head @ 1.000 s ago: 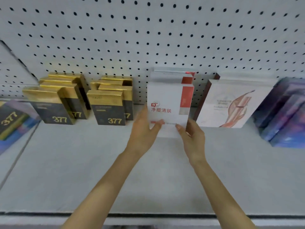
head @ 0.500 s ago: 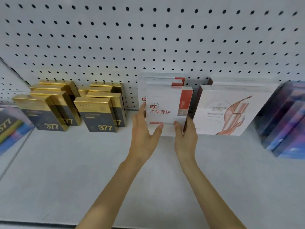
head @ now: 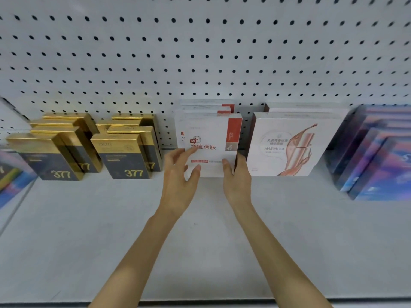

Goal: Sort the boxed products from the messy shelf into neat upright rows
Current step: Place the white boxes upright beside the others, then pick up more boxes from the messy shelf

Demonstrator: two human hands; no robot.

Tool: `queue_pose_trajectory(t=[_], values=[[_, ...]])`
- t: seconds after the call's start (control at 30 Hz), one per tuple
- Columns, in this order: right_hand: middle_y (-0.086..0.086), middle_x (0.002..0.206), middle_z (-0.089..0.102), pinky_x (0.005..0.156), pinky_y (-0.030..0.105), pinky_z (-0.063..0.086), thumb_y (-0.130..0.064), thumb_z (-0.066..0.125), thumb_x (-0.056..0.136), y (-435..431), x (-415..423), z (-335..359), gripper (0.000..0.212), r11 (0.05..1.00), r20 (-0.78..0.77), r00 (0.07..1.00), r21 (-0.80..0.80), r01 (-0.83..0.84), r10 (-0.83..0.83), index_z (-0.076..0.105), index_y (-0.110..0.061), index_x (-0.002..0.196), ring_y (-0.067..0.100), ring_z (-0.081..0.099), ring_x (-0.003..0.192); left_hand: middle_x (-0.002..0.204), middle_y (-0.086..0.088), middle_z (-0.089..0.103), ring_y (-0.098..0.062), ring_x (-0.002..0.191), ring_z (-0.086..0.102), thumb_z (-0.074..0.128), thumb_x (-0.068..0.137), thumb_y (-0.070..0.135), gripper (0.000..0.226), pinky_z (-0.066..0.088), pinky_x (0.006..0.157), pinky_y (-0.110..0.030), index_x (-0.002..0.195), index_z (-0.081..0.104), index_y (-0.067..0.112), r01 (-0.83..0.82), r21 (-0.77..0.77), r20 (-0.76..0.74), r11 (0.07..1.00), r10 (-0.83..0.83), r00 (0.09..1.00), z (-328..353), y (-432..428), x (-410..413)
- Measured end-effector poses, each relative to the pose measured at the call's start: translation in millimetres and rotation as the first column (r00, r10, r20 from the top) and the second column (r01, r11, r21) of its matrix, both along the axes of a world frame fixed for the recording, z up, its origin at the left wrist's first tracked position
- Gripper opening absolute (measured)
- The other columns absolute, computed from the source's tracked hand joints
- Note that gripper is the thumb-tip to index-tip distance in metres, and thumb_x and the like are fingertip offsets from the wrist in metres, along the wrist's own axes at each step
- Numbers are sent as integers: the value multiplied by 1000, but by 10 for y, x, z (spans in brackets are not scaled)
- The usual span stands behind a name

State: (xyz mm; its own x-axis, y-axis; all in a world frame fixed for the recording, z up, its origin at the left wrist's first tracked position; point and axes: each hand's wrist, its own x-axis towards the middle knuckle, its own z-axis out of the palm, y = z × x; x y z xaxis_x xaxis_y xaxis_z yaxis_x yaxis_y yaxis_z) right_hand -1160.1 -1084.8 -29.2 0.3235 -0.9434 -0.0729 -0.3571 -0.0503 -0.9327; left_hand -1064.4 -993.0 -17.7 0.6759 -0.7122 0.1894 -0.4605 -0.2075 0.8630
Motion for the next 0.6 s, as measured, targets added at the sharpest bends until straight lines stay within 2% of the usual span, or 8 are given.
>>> queue_pose_trajectory(t=[0.07, 0.13, 0.2, 0.27, 0.37, 0.47, 0.6], values=[[7, 139, 51, 107, 33, 40, -25, 48, 101, 56, -41, 3, 41, 999, -7, 1000, 44, 7, -7, 41, -10, 139, 24, 48, 129, 127, 17, 29, 8, 112, 41, 62, 93, 19, 50, 31, 88, 2, 130, 41, 46, 12, 23, -46, 1000, -11, 999, 21, 89, 3], [4, 147, 45, 114, 39, 35, -29, 48, 101, 165, -127, 1, 48, 997, -12, 1000, 79, 15, -14, 36, -15, 145, 22, 42, 135, 128, 18, 32, 8, 109, 43, 62, 92, 24, 52, 31, 85, 2, 135, 40, 44, 31, 50, -55, 998, -29, 998, 29, 255, -7], [0, 148, 44, 112, 34, 34, -31, 50, 100, 340, -238, 4, 49, 995, 5, 1000, 98, 23, -24, 36, -20, 146, 19, 41, 135, 129, 16, 39, 2, 116, 44, 62, 92, 25, 51, 34, 95, -10, 136, 43, 40, 56, 66, -46, 996, -53, 998, 11, 522, -26], [-1, 147, 43, 106, 27, 34, -32, 51, 99, 571, -339, 21, 49, 994, 17, 1000, 109, 20, -22, 37, -25, 145, 16, 42, 134, 132, 13, 45, 0, 120, 46, 63, 91, 25, 48, 36, 100, -17, 132, 46, 42, 53, 59, -108, 997, -47, 993, -4, 876, -50], [-1, 145, 45, 101, 23, 34, -32, 54, 98, 1030, -416, 60, 46, 992, 27, 999, 120, -33, 30, 40, -27, 141, 12, 44, 131, 132, 12, 51, 1, 119, 51, 64, 90, 24, 45, 38, 94, -7, 129, 50, 41, -42, 27, -274, 999, 47, 961, -4, 1497, -79], [-3, 138, 49, 99, 25, 38, -28, 58, 96, 1611, -365, 118, 41, 978, 58, 987, 136, -158, 152, 44, -33, 134, 10, 48, 122, 127, 10, 58, 4, 114, 55, 64, 90, 19, 42, 43, 89, -4, 128, 54, 34, -149, 2, -326, 989, 142, 935, 19, 2213, -50], [-10, 134, 47, 96, 18, 38, -26, 60, 94, 2580, -209, 120, 45, 876, 52, 887, 136, -462, 460, 41, -39, 134, 8, 50, 121, 121, 9, 62, 1, 112, 58, 63, 90, 9, 41, 50, 90, -24, 124, 56, 31, -283, -23, -403, 959, 250, 880, 3, 3329, 6]])
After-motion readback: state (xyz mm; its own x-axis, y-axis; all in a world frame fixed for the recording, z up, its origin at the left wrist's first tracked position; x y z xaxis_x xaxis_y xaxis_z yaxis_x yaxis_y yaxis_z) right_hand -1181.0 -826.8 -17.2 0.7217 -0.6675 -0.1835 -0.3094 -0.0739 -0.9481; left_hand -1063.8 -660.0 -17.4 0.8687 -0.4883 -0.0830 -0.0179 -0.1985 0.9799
